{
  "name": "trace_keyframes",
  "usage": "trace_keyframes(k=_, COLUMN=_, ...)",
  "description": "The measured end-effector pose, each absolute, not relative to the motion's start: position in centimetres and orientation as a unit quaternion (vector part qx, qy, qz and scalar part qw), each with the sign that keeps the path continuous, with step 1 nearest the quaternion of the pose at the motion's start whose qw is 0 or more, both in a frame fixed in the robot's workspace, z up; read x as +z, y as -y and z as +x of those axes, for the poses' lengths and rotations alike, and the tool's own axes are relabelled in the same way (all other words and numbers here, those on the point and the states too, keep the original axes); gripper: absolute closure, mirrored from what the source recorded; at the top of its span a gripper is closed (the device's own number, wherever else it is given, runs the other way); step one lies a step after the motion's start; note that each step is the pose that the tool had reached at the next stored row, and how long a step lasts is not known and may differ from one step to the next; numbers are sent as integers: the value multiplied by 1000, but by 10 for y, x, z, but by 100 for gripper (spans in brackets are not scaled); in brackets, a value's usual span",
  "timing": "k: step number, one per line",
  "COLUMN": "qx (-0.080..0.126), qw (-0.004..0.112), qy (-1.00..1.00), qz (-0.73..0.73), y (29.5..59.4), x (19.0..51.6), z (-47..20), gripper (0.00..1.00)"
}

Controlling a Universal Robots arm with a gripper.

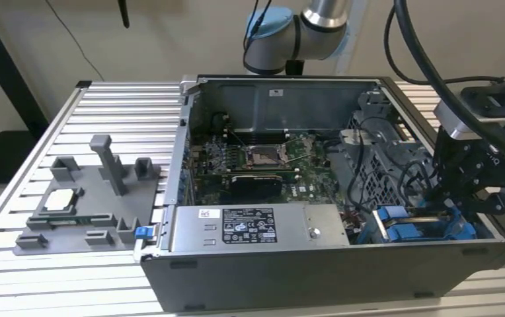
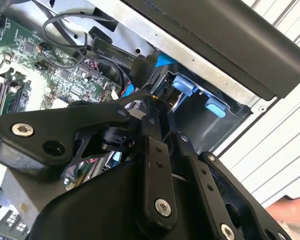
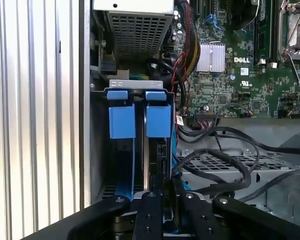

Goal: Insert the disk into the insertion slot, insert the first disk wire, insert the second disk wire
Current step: 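Insert the first disk wire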

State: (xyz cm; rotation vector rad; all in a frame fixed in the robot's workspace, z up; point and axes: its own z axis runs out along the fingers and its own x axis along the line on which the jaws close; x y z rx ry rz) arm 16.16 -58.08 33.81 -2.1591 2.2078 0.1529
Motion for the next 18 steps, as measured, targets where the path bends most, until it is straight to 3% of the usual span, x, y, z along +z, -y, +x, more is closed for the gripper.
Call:
trace_keyframes(k=17, qx=49, qw=27, qy=-721, qz=-691, y=580, x=331, z=162, gripper=100)
trace_keyframes(k=18, qx=49, qw=28, qy=-721, qz=-690, y=580, x=332, z=162, gripper=0)
